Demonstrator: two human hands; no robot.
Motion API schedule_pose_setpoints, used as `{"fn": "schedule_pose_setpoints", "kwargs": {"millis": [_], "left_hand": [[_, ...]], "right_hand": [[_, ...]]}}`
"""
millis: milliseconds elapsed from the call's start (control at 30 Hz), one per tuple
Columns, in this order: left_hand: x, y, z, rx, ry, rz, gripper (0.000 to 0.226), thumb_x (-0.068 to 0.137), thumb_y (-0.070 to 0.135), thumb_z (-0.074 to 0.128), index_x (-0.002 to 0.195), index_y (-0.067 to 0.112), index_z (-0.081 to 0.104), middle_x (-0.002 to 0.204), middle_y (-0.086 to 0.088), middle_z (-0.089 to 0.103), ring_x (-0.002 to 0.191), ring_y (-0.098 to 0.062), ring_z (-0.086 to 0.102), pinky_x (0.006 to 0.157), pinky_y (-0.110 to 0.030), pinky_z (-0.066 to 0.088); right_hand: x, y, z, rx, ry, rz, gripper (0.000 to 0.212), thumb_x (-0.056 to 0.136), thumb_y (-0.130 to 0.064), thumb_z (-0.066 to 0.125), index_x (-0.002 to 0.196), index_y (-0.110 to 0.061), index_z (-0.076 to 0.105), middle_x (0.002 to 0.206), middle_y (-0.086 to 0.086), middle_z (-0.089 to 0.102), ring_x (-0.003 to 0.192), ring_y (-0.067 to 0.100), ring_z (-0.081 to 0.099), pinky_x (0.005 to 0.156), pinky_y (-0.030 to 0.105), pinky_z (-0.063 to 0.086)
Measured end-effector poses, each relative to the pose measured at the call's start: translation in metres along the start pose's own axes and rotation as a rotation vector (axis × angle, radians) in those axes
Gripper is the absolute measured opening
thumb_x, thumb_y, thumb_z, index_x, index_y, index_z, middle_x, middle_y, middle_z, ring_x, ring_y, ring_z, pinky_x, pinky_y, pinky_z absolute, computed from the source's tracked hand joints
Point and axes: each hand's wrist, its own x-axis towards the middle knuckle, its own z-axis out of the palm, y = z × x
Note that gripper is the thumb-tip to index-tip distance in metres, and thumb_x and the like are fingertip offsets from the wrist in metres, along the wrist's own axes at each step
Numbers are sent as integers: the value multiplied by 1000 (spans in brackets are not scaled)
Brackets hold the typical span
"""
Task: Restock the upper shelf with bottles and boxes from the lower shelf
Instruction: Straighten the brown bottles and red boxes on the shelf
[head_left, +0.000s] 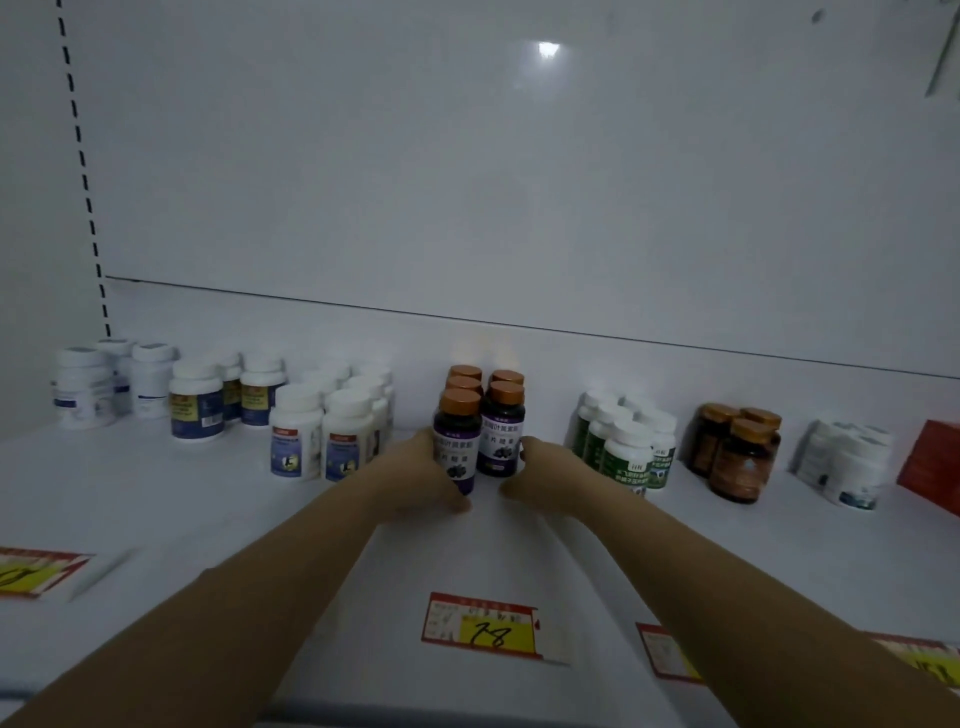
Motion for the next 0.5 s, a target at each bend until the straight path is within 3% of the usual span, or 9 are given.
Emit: {"fn": "schedule_pose_setpoints", "kwargs": {"millis": [133,333,500], "left_hand": [[5,-3,4,-29,25,21,73,72,6,76,135,16,39,136,-5,51,125,-24,48,105,-35,38],[7,-4,3,-19,14,7,74,73,7,75,136,15,39,138,-7,50,126,-25,48,109,-38,38],[-10,4,5,69,143,-77,88,78,14,73,146,6,17,149,-14,32,135,-29,36,106,-36,36]], "right_hand": [[2,-2,0,12,11,-4,45,94,-17,52,136,-5,43,139,15,50,125,28,50,101,28,41],[0,-4,1,4,18,-4,44,95,-17,51,136,-4,42,138,15,50,125,28,50,100,28,41],[-13,-6,-23,30,116,-31,47,95,-18,50,138,0,38,140,16,48,126,29,48,99,31,41]]}}
